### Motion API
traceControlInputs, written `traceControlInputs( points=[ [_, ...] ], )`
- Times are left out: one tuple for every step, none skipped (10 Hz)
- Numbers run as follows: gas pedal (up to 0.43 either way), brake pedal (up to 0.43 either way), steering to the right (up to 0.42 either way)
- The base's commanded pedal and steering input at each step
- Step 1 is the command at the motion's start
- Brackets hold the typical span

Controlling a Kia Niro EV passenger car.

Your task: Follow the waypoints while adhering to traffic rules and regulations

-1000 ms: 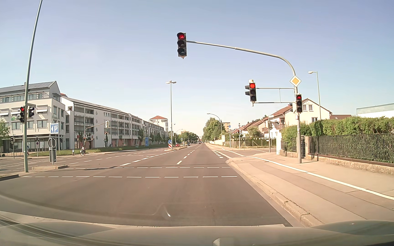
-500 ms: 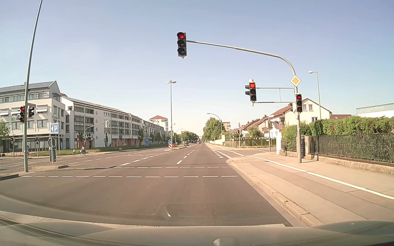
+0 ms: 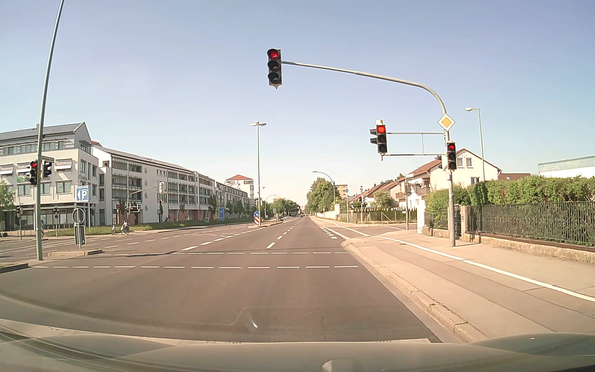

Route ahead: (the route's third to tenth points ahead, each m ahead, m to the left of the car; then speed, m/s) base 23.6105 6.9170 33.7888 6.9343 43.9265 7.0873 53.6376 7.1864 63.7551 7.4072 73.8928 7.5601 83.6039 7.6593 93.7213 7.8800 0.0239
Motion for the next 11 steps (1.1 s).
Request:
traceControlInputs(
  points=[
    [0.0, 0.28, 0.006],
    [0.0, 0.28, 0.007],
    [0.0, 0.28, 0.007],
    [0.0, 0.28, 0.007],
    [0.0, 0.28, 0.007],
    [0.0, 0.28, 0.006],
    [0.0, 0.28, 0.006],
    [0.0, 0.28, 0.006],
    [0.0, 0.28, 0.006],
    [0.0, 0.28, 0.005],
    [0.0, 0.28, 0.005]
  ],
)
